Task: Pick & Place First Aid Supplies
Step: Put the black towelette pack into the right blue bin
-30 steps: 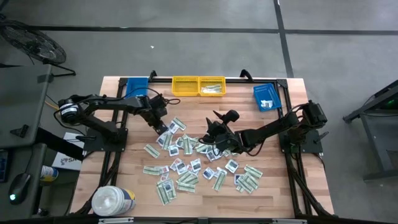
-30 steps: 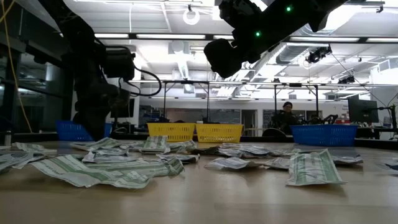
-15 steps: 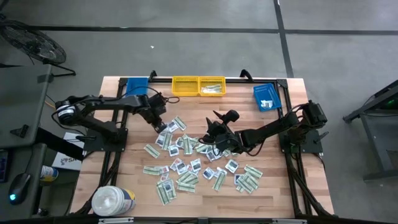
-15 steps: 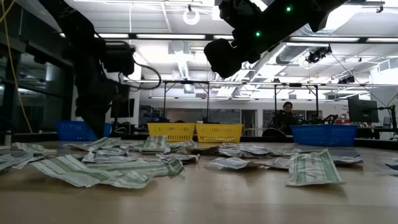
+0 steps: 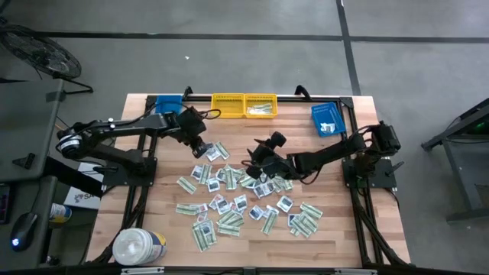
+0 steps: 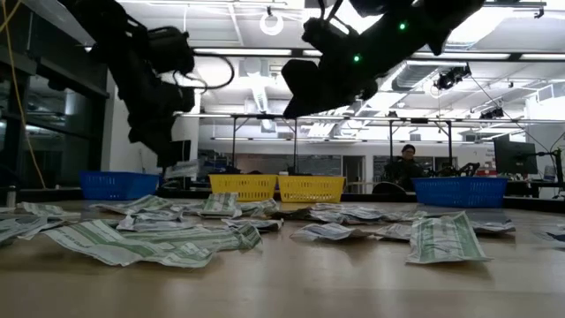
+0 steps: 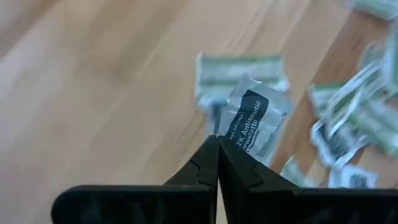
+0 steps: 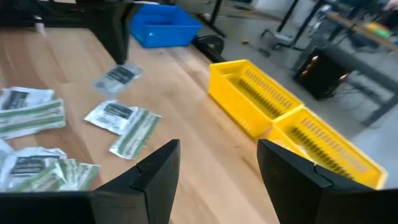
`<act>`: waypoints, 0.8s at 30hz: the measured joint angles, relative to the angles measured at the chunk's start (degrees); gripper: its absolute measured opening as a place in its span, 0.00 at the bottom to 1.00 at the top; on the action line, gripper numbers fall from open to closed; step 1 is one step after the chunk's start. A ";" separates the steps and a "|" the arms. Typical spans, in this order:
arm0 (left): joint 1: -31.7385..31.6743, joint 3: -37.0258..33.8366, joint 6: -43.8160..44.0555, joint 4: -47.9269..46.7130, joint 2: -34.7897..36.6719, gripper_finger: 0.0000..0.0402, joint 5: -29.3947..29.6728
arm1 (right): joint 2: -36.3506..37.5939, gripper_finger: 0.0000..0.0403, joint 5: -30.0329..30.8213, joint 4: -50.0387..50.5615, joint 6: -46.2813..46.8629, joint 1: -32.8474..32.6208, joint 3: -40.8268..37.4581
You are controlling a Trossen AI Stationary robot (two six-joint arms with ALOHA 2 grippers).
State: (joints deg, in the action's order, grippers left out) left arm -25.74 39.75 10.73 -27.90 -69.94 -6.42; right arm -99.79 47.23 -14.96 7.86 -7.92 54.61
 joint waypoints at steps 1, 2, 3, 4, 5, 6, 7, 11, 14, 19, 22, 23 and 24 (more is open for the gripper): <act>0.54 0.00 -0.01 1.54 0.14 0.00 0.15 | 0.00 0.52 -1.14 -0.28 0.27 0.40 0.00; 1.26 0.02 -0.07 3.42 0.24 0.00 0.54 | 0.00 0.52 -2.48 -0.50 0.69 0.82 0.00; 2.03 0.02 -0.34 5.17 0.27 0.00 1.12 | 0.00 0.52 -4.05 -0.85 1.04 1.30 0.00; 2.88 0.02 -0.50 6.89 0.25 0.00 2.12 | 0.00 0.52 -5.79 -1.24 1.13 1.72 0.00; 3.69 0.02 -0.59 8.50 0.25 0.00 3.15 | 0.00 0.52 -7.74 -1.74 1.13 2.10 0.00; 4.50 0.02 -0.60 10.21 0.25 0.00 4.09 | 0.00 0.52 -9.65 -2.47 1.13 2.46 0.00; 5.29 0.02 -0.67 12.09 0.25 0.00 4.88 | 0.00 0.52 -11.45 -3.29 1.13 2.82 0.00; 8.58 0.02 -1.65 18.08 0.25 0.00 9.51 | 0.00 0.52 -18.20 -6.15 0.71 4.31 0.00; 11.01 0.02 -3.14 22.10 0.25 0.00 13.38 | 0.00 0.52 -22.41 -8.43 -0.23 5.52 0.00; 14.46 0.02 -4.88 25.51 0.25 0.00 20.51 | 0.00 0.52 -24.89 -10.87 0.11 7.36 -0.02; 15.95 0.02 -5.83 26.81 0.25 0.00 23.77 | 0.00 0.52 -26.53 -11.61 1.02 8.26 -0.02; 16.41 0.02 -6.08 27.57 0.25 0.00 24.27 | 0.00 0.52 -26.61 -11.83 1.09 8.48 -0.02; 16.88 0.02 -6.22 28.47 0.25 0.00 24.92 | 0.00 0.52 -26.65 -12.12 1.09 8.78 -0.02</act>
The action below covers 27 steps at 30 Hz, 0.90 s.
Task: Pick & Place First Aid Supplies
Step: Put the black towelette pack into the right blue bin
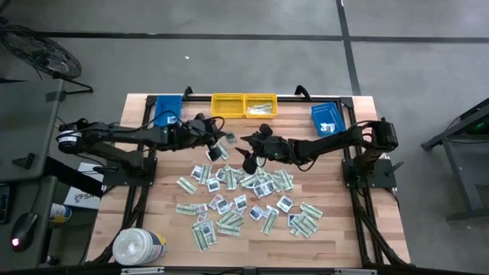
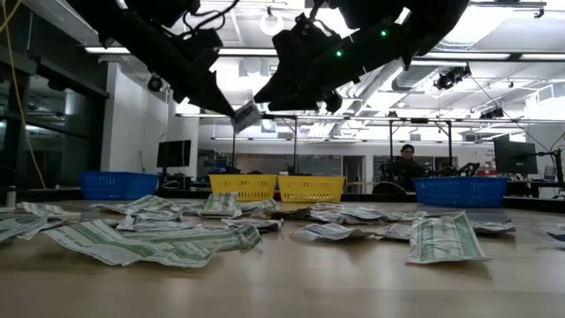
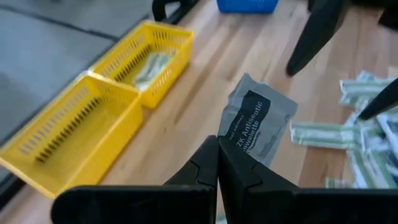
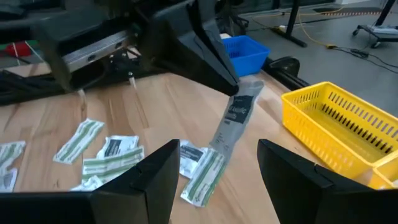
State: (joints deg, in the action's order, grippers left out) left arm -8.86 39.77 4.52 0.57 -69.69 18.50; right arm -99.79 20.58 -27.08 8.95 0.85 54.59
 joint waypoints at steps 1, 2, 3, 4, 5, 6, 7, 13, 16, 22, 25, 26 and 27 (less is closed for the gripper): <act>0.42 0.00 -0.10 1.14 0.00 0.00 0.43 | 0.00 0.52 -0.01 -0.23 0.02 0.23 0.00; 0.77 0.00 -0.47 2.21 0.00 0.00 0.73 | 0.00 0.52 -0.05 -0.23 0.04 0.46 0.00; 1.00 0.00 -1.19 3.15 0.00 0.00 0.75 | 0.00 0.52 -0.05 -0.21 0.04 0.71 0.00; 1.16 0.02 -1.63 3.91 0.00 0.00 0.71 | 0.00 0.52 -0.03 -0.25 0.04 0.94 0.00; 1.16 0.02 -1.80 4.50 0.00 0.00 0.62 | 0.00 0.52 0.00 -0.36 0.04 1.13 0.00; 1.16 0.02 -1.80 4.91 0.00 0.00 0.44 | 0.00 0.52 -0.01 -0.72 0.04 1.34 0.00; 1.16 0.02 -1.77 5.28 0.00 0.00 0.26 | 0.00 0.52 -0.05 -1.04 0.04 1.49 0.00; 1.12 0.02 -1.75 5.87 0.00 0.00 0.04 | 0.00 0.47 -1.12 -1.54 -0.35 2.24 0.00; 1.12 0.02 -1.75 5.85 0.00 0.00 -0.26 | 0.00 0.38 -2.68 -1.52 -0.38 2.71 0.00; 1.09 0.02 -1.73 5.85 0.00 0.00 -0.98 | 0.00 0.12 -3.02 -1.54 -1.49 2.94 0.00; 1.09 0.02 -1.73 5.85 0.00 0.00 -1.00 | 0.00 0.02 -3.02 -1.52 -1.91 2.94 0.00; 1.09 0.02 -1.71 5.85 0.00 0.00 -1.00 | 0.00 0.02 -3.02 -1.52 -1.89 2.94 0.00; 1.08 0.02 -1.73 5.85 0.00 0.00 -1.00 | 0.00 0.02 -3.01 -1.52 -1.68 2.94 0.00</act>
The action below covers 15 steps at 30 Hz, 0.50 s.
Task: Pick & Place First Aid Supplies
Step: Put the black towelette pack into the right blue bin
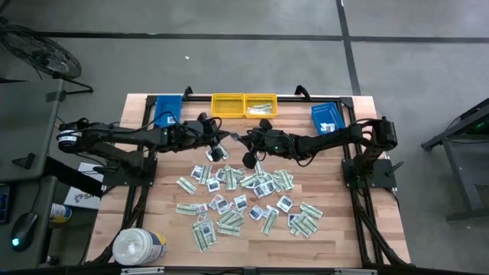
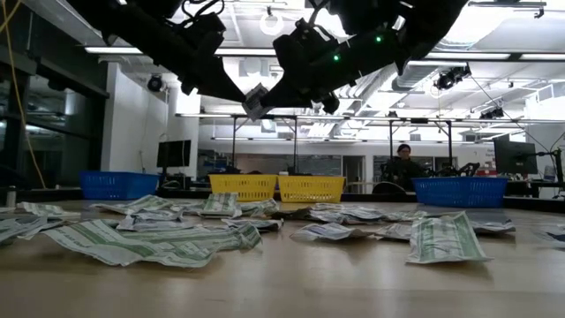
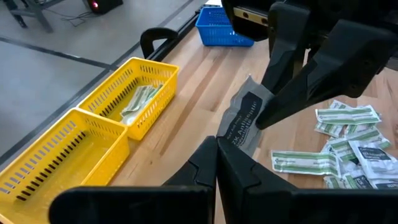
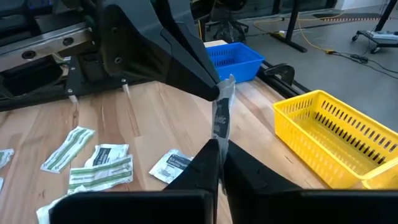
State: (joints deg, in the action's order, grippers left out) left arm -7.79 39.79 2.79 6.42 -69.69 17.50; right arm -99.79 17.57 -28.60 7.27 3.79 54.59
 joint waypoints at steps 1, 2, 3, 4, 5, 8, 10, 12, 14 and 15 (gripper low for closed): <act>-0.04 0.00 0.02 -0.02 0.00 0.00 0.00 | 0.00 0.02 0.01 0.00 0.13 0.00 0.00; -0.05 0.00 0.01 -0.03 0.00 0.01 0.00 | 0.00 0.01 -0.01 0.00 0.12 0.00 0.00; -0.05 0.00 0.00 -0.02 0.00 0.01 0.00 | 0.00 0.01 0.00 0.00 0.02 0.00 0.00; -0.05 0.00 0.02 -0.02 0.00 0.02 0.00 | 0.00 0.01 -0.01 0.00 -0.06 0.00 0.00; -0.05 0.00 -0.01 -0.04 0.00 0.03 0.00 | 0.00 0.01 -0.01 0.00 0.00 0.00 0.00; -0.05 0.00 -1.09 -0.04 0.00 0.10 -0.33 | 0.00 0.01 -0.14 0.00 0.20 0.00 0.00; -0.05 0.00 -2.46 -0.04 0.00 0.17 -0.44 | 0.00 0.01 -0.14 0.02 0.23 0.00 0.00; -0.05 0.00 -2.61 -0.04 0.00 0.26 -0.40 | 0.01 0.00 0.07 0.23 0.21 0.00 0.00; -0.05 0.00 -2.58 -0.24 0.01 0.34 0.56 | 0.73 0.00 1.70 2.70 0.19 0.09 -0.02; -0.05 0.00 -2.55 -0.65 0.23 0.38 1.42 | 1.22 0.00 2.74 4.06 0.19 0.25 -0.02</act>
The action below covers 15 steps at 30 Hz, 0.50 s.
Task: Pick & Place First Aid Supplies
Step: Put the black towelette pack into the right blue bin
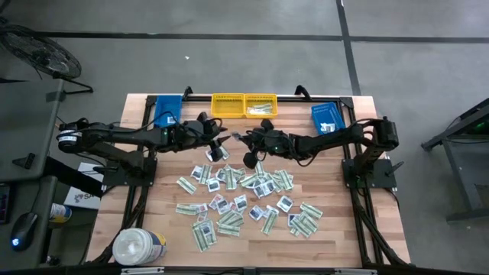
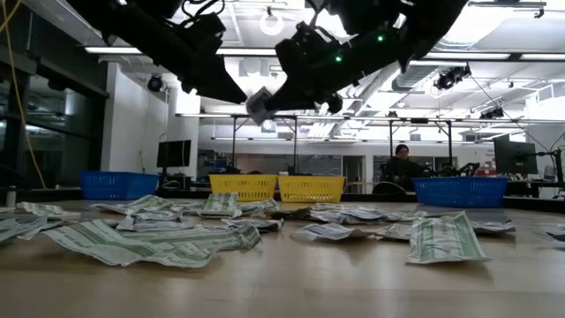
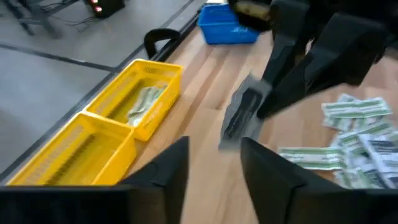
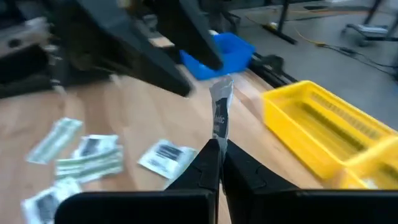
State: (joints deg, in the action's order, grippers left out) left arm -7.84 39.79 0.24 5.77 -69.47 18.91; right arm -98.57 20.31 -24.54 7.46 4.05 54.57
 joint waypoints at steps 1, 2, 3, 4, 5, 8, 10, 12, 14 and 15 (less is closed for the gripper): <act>0.00 0.00 0.18 -0.45 0.35 0.42 1.12 | 0.89 0.00 1.15 2.15 0.02 0.22 0.02; 0.00 0.00 0.58 -0.47 0.73 0.44 2.21 | 1.98 0.00 2.84 5.05 0.01 0.44 0.02; 0.00 0.02 1.11 -0.31 1.05 0.47 3.26 | 3.19 0.00 4.53 7.51 0.03 0.68 0.02; -0.02 0.04 1.35 -0.54 1.46 0.48 4.09 | 4.48 0.00 6.36 10.34 0.06 0.88 0.02; -0.04 0.04 1.48 -1.20 1.86 0.49 4.56 | 5.91 0.00 8.40 13.83 0.19 1.20 0.02; -0.02 0.03 1.50 -2.20 2.61 0.49 5.74 | 10.27 0.00 13.49 24.61 2.61 2.94 0.02; -0.02 0.02 1.52 -2.85 3.01 0.49 6.15 | 12.70 0.00 16.34 32.78 6.06 5.03 0.02; -0.02 0.02 1.59 -2.57 2.99 0.48 6.17 | 14.74 0.00 18.47 41.00 10.54 7.68 0.02; -0.02 0.02 1.71 -2.53 2.99 0.47 6.15 | 16.38 0.00 20.16 48.37 14.70 10.66 0.02; -0.02 0.02 1.74 -2.50 2.99 0.46 6.17 | 17.06 0.00 20.55 51.66 16.64 12.30 0.02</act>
State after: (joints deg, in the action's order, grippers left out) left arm -7.86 39.81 1.98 3.27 -66.48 25.08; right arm -81.51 40.86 27.12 24.10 16.35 54.59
